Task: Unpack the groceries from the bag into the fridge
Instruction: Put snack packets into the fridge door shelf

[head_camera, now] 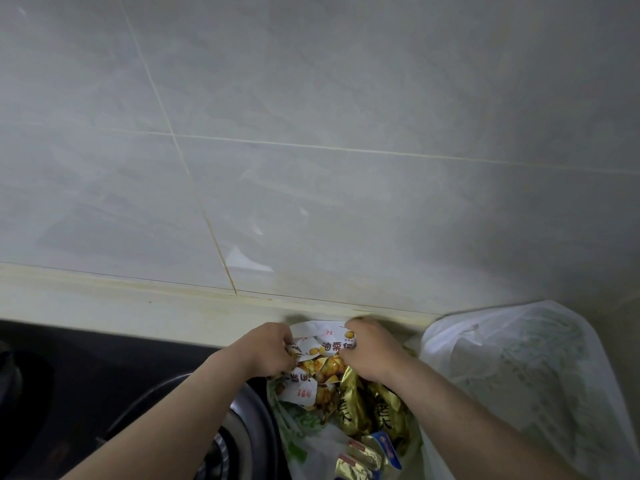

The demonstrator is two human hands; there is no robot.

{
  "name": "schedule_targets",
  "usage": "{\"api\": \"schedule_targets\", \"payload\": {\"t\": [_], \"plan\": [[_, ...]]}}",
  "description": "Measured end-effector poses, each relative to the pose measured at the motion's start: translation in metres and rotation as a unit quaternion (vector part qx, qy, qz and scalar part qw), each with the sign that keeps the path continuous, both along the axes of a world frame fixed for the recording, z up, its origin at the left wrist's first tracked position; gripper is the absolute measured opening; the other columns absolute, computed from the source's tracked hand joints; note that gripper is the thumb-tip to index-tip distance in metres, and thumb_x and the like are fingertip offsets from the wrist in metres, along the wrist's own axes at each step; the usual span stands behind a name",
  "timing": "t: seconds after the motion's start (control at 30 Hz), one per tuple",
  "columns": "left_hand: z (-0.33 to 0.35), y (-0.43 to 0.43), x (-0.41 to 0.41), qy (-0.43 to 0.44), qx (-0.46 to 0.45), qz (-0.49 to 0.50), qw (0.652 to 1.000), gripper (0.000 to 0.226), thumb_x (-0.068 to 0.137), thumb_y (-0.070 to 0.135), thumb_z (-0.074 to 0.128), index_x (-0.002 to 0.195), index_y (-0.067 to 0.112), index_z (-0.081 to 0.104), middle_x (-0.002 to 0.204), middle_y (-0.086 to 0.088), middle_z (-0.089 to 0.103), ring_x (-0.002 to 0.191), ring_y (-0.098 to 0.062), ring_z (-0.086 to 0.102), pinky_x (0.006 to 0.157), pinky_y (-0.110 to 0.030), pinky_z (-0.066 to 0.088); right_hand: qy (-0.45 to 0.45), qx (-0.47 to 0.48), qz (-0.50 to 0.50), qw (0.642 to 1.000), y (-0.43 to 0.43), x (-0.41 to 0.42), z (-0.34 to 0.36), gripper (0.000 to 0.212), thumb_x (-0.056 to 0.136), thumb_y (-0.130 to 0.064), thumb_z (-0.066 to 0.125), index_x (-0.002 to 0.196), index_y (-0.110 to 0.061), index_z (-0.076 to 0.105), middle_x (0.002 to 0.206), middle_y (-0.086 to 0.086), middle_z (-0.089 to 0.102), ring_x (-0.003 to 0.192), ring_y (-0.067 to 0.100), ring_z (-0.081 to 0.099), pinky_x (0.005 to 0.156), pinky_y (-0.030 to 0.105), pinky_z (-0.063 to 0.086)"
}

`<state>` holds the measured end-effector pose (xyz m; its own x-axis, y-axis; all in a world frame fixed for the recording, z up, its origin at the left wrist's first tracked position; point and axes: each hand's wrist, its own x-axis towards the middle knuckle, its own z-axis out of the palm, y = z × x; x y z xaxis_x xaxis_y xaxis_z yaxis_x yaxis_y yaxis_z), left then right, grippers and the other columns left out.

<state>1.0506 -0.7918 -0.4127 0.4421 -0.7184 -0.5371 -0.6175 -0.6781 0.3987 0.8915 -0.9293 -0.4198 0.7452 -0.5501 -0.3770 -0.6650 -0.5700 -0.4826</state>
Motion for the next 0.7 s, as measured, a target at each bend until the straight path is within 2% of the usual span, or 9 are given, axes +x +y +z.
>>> {"api": "schedule_targets", "payload": {"t": [0.13,0.27,0.37,0.47,0.53,0.6,0.67,0.7], "plan": [[0.010,-0.002,-0.002,-0.005,0.002,-0.011,1.000,0.042,0.078,0.027,0.072,0.115,0.015,0.057,0.120,-0.006,0.058,0.103,-0.022,0.056,0.079,-0.031,0.047,0.011,-0.009,-0.002,1.000,0.005,0.004,0.002,0.054,0.094,-0.027,0.056,0.144,-0.012,0.041,0.145,0.008,0.042,0.129,0.025,0.045,0.102,0.031,0.041],[0.011,-0.001,0.000,0.009,-0.008,0.002,1.000,0.060,0.073,0.028,0.076,0.126,0.018,0.051,0.123,-0.002,0.054,0.104,-0.019,0.052,0.079,-0.026,0.045,0.037,-0.012,0.006,0.999,0.004,0.007,0.001,0.052,0.094,-0.032,0.057,0.141,-0.013,0.045,0.140,0.008,0.043,0.123,0.024,0.048,0.098,0.031,0.043],[0.011,0.000,0.000,0.013,-0.007,0.013,1.000,0.054,0.073,0.026,0.073,0.123,0.018,0.052,0.117,0.000,0.055,0.101,-0.018,0.052,0.077,-0.025,0.046,0.065,-0.031,0.025,0.997,0.000,0.008,-0.002,0.049,0.088,-0.037,0.061,0.131,-0.016,0.052,0.132,0.009,0.044,0.116,0.025,0.047,0.096,0.034,0.045],[0.014,0.001,0.000,0.014,-0.017,0.042,0.999,0.049,0.075,0.020,0.069,0.121,0.013,0.055,0.111,0.000,0.055,0.099,-0.019,0.054,0.081,-0.031,0.051,0.063,-0.065,0.036,0.995,-0.003,0.007,-0.004,0.048,0.083,-0.043,0.066,0.123,-0.021,0.055,0.123,0.005,0.048,0.115,0.026,0.044,0.094,0.035,0.041],[0.014,0.004,0.001,0.032,-0.028,0.071,0.997,0.048,0.074,0.019,0.069,0.119,0.011,0.057,0.111,-0.003,0.059,0.098,-0.019,0.058,0.080,-0.032,0.054,0.038,-0.099,0.038,0.994,-0.003,0.005,-0.004,0.038,0.079,-0.048,0.069,0.107,-0.025,0.058,0.111,-0.001,0.054,0.109,0.022,0.048,0.084,0.035,0.040],[0.012,0.007,0.004,0.072,-0.039,0.110,0.991,0.059,0.071,0.019,0.071,0.127,0.010,0.054,0.112,-0.004,0.060,0.098,-0.019,0.060,0.080,-0.031,0.056,0.011,-0.118,0.025,0.993,-0.002,0.003,-0.001,0.032,0.077,-0.049,0.072,0.091,-0.027,0.054,0.098,-0.005,0.055,0.096,0.017,0.049,0.074,0.033,0.038],[0.011,0.011,0.005,0.115,-0.061,0.153,0.980,0.065,0.067,0.020,0.073,0.128,0.011,0.054,0.113,-0.005,0.062,0.097,-0.019,0.062,0.077,-0.030,0.055,-0.007,-0.128,0.016,0.992,-0.001,0.001,0.002,0.031,0.077,-0.048,0.073,0.087,-0.026,0.053,0.094,-0.006,0.056,0.089,0.015,0.048,0.069,0.031,0.035],[0.011,0.013,0.005,0.132,-0.077,0.168,0.974,0.058,0.066,0.018,0.073,0.121,0.011,0.058,0.110,-0.005,0.065,0.094,-0.020,0.064,0.075,-0.032,0.057,-0.013,-0.128,0.015,0.992,0.000,0.000,0.004,0.030,0.078,-0.048,0.072,0.085,-0.026,0.053,0.092,-0.007,0.056,0.087,0.015,0.049,0.066,0.031,0.035]]}}
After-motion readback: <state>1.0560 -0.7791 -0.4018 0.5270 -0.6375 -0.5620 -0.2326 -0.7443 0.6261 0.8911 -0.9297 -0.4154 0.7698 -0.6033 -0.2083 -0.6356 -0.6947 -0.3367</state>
